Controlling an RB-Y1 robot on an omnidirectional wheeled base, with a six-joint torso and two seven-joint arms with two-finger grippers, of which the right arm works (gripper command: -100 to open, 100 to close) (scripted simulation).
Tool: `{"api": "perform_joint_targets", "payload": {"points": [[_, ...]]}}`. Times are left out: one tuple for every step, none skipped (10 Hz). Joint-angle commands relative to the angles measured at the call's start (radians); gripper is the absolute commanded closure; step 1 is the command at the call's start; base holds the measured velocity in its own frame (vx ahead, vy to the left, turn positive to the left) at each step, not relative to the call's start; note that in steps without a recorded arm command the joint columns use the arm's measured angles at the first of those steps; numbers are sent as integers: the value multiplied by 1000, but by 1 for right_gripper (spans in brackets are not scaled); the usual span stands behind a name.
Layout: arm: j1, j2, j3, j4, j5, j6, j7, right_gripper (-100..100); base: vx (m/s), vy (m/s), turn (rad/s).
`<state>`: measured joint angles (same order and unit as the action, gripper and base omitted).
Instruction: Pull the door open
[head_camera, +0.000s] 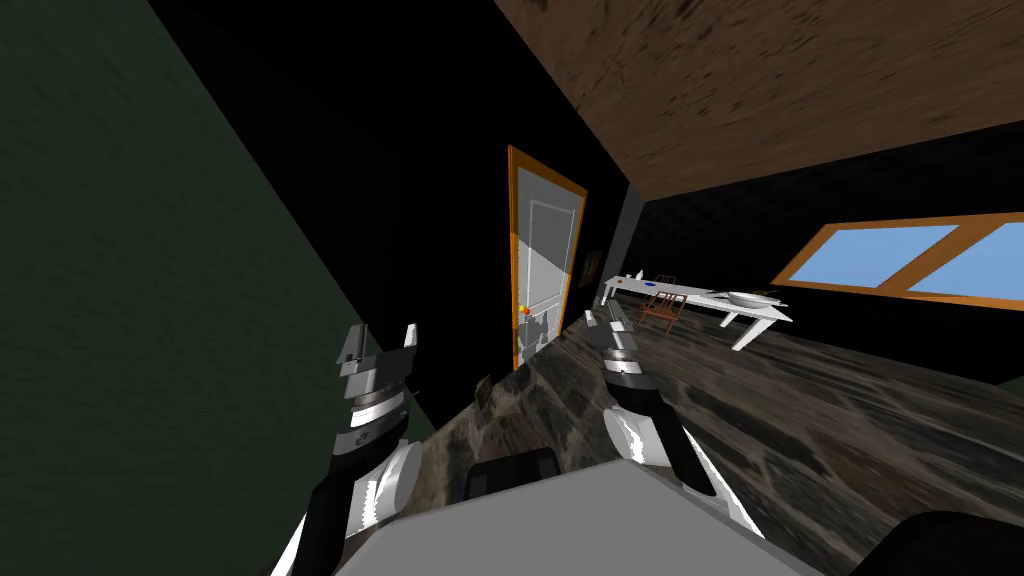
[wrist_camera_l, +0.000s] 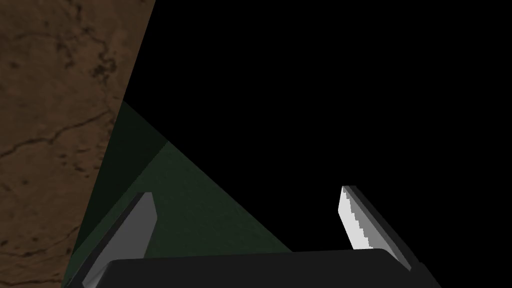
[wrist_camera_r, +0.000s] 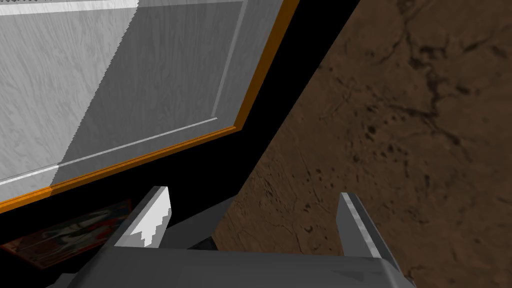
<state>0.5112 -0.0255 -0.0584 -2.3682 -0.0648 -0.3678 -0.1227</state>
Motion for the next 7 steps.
{"api": "perform_joint_targets", "payload": {"points": [[-11, -4, 2, 33, 2, -8, 42, -100, 29, -22, 56], [-17, -6, 4, 53, 3, -13, 67, -100, 47, -46, 74], [-24, -9, 5, 72, 4, -18, 91, -100, 54, -40, 58], [-31, -11, 7, 95, 5, -24, 121, -100, 60, -37, 60], [-41, -14, 9, 123, 6, -31, 151, -100, 54, -43, 79], [-50, -17, 11, 151, 7, -38, 179, -100, 57, -59, 71], [-50, -17, 11, 151, 7, -38, 190, -100, 42, -43, 31]]}}
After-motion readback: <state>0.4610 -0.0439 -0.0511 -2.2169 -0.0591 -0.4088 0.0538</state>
